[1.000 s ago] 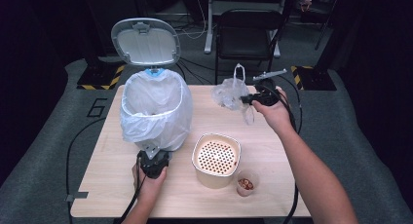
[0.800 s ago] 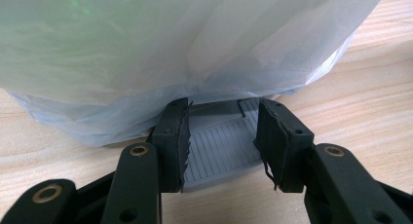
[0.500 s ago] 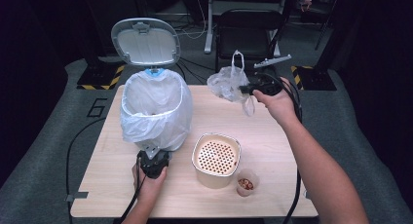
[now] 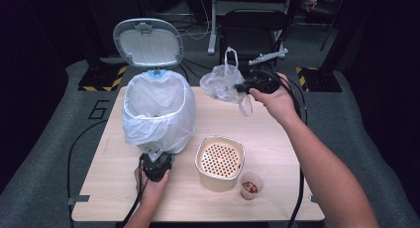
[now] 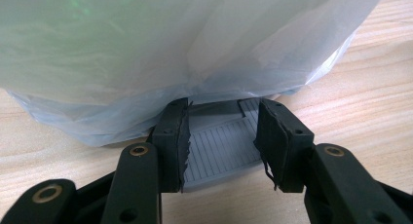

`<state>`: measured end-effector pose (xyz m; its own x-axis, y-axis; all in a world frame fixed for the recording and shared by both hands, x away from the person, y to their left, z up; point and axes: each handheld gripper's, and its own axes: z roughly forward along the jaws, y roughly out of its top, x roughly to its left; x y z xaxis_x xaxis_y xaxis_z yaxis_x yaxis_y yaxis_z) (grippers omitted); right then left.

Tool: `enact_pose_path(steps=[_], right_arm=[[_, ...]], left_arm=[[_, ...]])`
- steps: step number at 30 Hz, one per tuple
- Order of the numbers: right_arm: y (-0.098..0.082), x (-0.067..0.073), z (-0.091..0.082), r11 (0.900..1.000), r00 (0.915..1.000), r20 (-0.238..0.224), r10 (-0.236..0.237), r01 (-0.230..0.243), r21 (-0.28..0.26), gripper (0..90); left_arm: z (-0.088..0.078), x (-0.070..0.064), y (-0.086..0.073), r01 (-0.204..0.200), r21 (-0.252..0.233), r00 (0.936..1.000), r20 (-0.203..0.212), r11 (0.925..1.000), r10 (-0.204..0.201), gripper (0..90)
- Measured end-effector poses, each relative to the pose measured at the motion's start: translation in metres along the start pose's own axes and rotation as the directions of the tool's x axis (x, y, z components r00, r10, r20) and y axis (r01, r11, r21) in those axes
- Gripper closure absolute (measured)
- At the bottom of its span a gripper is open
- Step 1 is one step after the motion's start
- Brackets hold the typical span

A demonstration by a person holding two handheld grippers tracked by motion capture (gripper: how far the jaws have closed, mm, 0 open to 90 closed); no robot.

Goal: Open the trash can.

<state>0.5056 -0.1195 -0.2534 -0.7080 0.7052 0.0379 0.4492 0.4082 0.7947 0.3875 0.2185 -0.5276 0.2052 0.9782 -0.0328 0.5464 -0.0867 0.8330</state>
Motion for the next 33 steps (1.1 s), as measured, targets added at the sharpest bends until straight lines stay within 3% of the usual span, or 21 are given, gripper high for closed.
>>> enact_pose_path(steps=[1, 10, 21, 33], right_arm=[[0.005, 0.006, 0.0, 1.0, 0.9999, -0.009, -0.005, 0.005, -0.001, 81.6], [0.023, 0.03, 0.006, 1.0, 0.9984, -0.049, -0.03, 0.031, 0.004, 81.6], [0.039, 0.051, 0.022, 0.997, 0.9923, -0.092, -0.083, 0.082, -0.013, 81.5], [0.048, 0.069, 0.038, 0.995, 0.986, -0.137, -0.095, 0.094, -0.013, 81.4]], left_arm=[[-0.001, 0.001, 0.0, -0.021, 0.006, 0.9998, -0.006, 0.9998, 0.021, 55.5], [-0.002, 0.002, 0.001, -0.026, 0.017, 0.9997, -0.002, 0.9995, 0.026, 55.4], [-0.002, 0.002, 0.001, -0.023, 0.018, 0.9997, 0.0, 0.9996, 0.023, 55.4], [-0.002, 0.002, 0.001, -0.024, 0.02, 0.9997, 0.0, 0.9995, 0.024, 55.5]])
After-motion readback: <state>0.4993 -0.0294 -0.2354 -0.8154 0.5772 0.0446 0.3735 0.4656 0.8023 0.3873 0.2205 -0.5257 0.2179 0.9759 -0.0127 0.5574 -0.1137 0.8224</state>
